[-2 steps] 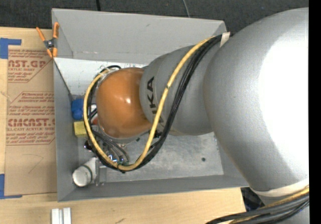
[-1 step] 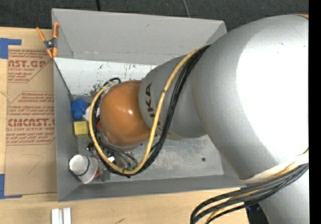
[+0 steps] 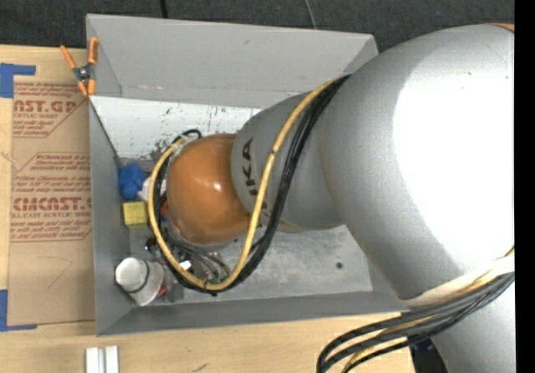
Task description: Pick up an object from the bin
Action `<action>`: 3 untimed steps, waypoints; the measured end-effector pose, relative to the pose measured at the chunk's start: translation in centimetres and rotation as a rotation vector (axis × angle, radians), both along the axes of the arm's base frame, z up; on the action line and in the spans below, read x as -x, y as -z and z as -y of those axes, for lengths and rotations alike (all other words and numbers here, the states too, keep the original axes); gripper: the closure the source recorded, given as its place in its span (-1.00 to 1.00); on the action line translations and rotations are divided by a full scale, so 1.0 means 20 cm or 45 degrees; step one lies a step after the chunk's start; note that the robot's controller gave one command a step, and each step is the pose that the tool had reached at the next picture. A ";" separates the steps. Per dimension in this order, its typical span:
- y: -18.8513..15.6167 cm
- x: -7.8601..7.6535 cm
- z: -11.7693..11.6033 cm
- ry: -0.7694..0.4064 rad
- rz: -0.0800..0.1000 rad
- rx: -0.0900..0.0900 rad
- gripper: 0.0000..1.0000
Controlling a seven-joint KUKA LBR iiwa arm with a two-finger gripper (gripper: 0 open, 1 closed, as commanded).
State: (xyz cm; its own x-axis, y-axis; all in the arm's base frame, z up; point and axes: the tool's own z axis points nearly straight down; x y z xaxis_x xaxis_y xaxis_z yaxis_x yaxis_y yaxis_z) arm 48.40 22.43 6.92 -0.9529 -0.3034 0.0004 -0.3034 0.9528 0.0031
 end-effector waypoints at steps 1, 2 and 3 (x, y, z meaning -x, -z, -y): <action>-0.04 -0.01 -0.01 0.005 -0.001 -0.001 1.00; -0.04 -0.03 -0.02 -0.015 0.000 -0.001 1.00; -0.20 -0.02 0.01 -0.041 -0.014 0.005 1.00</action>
Offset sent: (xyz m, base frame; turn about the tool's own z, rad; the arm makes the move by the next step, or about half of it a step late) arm 0.0083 0.0037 0.0078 -0.0144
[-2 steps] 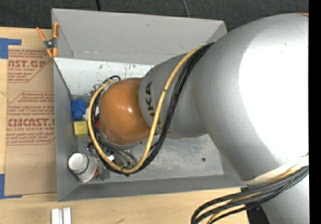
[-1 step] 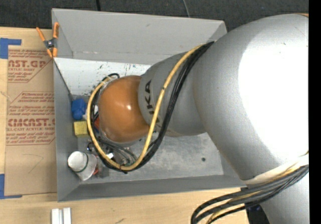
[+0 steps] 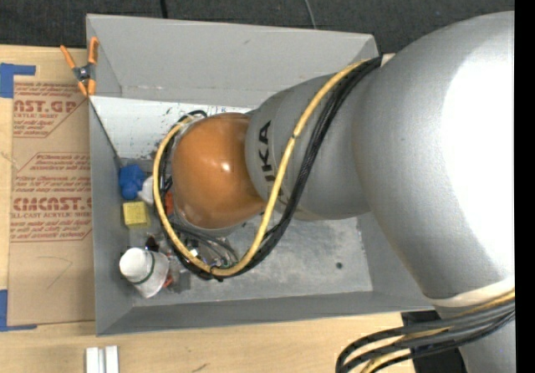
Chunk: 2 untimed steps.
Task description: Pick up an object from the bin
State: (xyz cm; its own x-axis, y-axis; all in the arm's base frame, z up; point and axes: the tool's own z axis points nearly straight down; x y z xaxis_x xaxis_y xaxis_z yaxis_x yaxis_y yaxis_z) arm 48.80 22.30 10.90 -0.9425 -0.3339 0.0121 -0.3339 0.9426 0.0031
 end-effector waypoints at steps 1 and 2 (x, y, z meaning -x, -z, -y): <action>-0.14 -0.05 0.03 0.015 0.026 -0.011 1.00; -0.27 -0.06 0.03 0.028 -0.002 0.001 1.00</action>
Offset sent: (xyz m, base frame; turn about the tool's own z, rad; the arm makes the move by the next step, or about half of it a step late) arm 0.0265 -0.0013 0.1588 0.0384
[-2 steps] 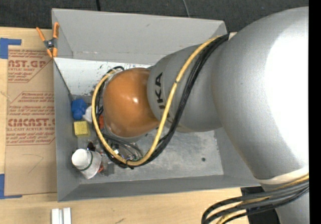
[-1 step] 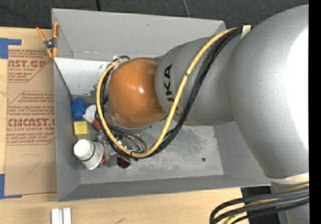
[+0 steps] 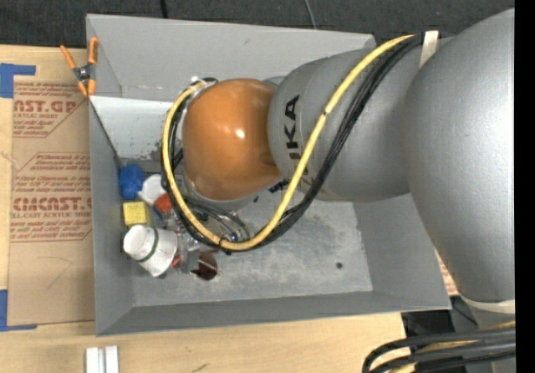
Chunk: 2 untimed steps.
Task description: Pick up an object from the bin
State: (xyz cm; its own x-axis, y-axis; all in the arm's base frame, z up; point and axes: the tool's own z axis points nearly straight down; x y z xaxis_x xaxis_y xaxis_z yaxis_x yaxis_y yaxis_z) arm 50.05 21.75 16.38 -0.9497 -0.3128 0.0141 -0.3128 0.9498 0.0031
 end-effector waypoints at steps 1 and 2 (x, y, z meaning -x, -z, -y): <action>-0.07 -0.02 -0.02 0.035 0.036 -0.016 1.00; -0.11 -0.02 0.02 0.028 -0.005 0.001 1.00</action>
Offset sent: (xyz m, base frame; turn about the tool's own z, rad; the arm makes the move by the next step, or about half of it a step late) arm 0.0166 -0.0120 0.1223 0.0028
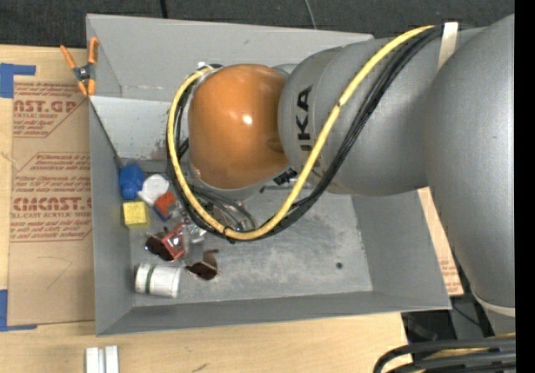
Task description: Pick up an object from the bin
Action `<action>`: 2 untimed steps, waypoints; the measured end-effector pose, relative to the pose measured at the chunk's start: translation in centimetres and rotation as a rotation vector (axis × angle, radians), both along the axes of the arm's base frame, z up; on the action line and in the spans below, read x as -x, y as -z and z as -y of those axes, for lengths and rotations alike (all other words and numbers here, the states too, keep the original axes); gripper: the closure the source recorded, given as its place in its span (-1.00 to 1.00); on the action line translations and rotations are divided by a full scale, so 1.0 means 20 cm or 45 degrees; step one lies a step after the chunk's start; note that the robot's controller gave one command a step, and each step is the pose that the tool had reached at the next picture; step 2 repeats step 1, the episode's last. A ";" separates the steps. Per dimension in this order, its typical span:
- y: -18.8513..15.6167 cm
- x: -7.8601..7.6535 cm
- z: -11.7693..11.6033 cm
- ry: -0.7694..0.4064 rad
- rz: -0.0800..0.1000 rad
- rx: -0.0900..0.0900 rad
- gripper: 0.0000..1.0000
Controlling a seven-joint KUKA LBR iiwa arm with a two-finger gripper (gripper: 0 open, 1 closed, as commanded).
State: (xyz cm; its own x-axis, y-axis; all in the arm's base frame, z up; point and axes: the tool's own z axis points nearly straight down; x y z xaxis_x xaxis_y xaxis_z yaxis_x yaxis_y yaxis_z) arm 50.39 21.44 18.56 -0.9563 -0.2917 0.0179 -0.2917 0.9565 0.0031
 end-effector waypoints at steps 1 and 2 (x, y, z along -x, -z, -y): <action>-0.32 0.01 -0.04 0.003 0.021 -0.008 1.00; -0.32 0.01 -0.04 0.003 0.021 -0.008 1.00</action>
Offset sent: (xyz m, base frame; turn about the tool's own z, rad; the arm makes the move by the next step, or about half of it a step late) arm 0.0133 0.0093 -0.0986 0.0505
